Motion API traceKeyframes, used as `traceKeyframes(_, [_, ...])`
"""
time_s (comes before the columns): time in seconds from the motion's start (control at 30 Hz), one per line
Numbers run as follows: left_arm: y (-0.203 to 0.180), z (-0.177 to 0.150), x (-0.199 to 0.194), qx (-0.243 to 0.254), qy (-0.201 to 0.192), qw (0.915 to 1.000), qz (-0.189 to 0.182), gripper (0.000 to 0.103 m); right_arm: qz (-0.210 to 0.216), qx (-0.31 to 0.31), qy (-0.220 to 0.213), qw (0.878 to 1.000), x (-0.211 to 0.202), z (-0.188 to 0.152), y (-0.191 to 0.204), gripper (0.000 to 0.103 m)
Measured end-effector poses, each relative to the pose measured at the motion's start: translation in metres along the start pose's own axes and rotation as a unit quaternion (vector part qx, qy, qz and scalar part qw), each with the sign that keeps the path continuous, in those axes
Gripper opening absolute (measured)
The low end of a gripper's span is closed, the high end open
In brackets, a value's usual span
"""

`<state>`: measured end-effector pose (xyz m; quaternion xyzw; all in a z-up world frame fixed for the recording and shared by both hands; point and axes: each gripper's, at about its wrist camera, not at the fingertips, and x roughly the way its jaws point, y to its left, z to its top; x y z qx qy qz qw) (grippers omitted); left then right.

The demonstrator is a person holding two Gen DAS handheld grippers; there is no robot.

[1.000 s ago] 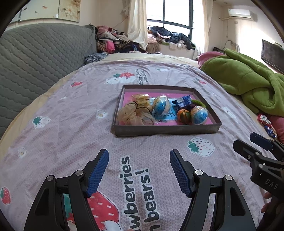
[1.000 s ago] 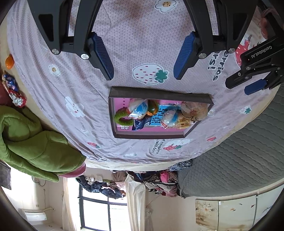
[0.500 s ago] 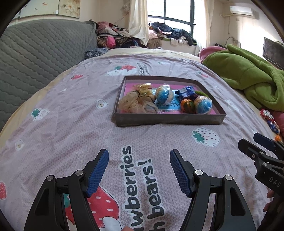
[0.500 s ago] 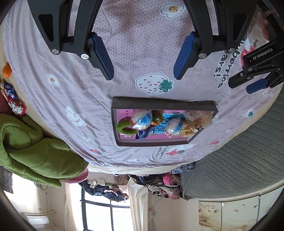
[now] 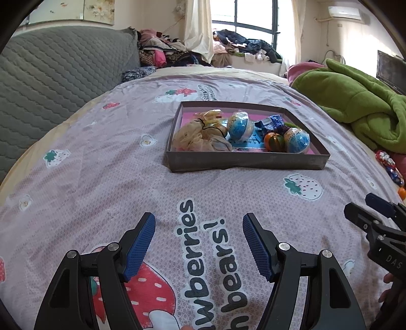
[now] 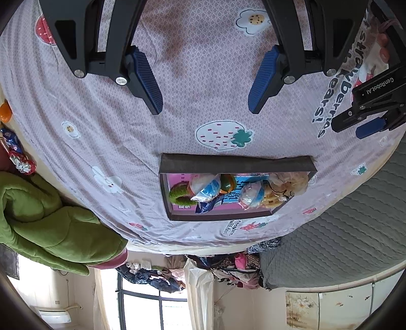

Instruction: Organize objects

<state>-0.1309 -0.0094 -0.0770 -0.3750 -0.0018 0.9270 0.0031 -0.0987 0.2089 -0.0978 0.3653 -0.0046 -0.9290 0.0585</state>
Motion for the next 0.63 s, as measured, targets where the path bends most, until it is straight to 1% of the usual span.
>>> traceKeyframes(0.23, [-0.0018,-0.0015,0.0019,0.001,0.003,1.0000,-0.001,0.073,-0.001,-0.001,-0.003,1.000,-0.0004,0.0006,0.0001,0.069])
traceKeyframes(0.63, [0.0000,-0.0035,0.0030,0.002,-0.001,1.0000,-0.007,0.073,-0.018,0.001,0.005,1.000,0.0051,-0.0016,-0.0047,0.069])
